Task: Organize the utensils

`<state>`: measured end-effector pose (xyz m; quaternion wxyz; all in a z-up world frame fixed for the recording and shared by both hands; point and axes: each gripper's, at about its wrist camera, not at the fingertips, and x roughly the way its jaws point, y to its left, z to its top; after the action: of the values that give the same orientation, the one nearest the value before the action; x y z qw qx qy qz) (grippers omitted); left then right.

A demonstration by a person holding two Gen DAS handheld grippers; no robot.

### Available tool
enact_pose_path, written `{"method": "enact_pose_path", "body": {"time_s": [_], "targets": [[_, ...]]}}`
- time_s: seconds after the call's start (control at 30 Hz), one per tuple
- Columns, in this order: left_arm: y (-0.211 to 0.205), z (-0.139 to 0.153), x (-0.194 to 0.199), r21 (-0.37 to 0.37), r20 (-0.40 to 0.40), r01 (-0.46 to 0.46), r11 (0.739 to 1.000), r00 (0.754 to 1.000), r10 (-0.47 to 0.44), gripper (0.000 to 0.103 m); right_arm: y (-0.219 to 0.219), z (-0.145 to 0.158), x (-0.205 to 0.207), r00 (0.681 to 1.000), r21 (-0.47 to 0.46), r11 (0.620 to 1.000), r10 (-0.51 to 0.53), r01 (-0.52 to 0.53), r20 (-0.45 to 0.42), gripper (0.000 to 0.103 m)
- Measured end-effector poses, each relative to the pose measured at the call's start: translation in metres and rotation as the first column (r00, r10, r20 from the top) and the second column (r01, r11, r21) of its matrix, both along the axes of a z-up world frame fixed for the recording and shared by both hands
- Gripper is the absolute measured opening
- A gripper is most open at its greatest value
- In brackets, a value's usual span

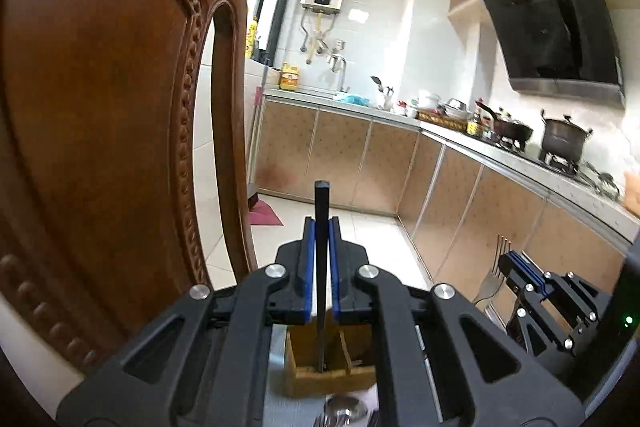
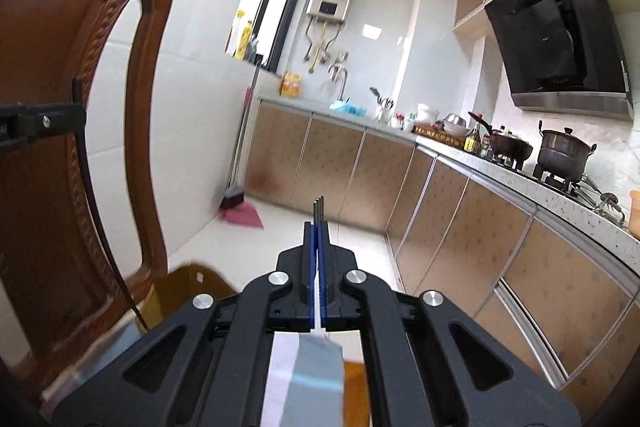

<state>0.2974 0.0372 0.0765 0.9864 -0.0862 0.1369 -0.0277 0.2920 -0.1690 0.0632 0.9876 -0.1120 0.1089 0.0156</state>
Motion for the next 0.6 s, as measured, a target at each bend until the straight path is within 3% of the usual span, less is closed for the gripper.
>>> {"method": "enact_pose_path", "body": {"time_s": [0.13, 0.33, 0.6], "targets": [[-0.008, -0.015, 0.024, 0.021, 0.001, -0.029, 0.999, 1.0, 0.029, 0.006, 0.012, -0.014, 0.031, 1.0, 0.004, 1.0, 0.008, -0.008, -0.008, 0.002], [-0.015, -0.054, 0.063, 0.046, -0.071, -0.032, 0.998, 0.997, 0.035, 0.007, 0.027, -0.053, 0.073, 0.996, 0.005, 1.0, 0.011, -0.01, -0.092, 0.002], [-0.023, -0.096, 0.086, 0.062, -0.154, -0.005, 0.998, 0.988, 0.015, 0.007, 0.047, -0.092, 0.085, 0.988, -0.063, 0.997, 0.041, -0.051, -0.152, 0.003]]}}
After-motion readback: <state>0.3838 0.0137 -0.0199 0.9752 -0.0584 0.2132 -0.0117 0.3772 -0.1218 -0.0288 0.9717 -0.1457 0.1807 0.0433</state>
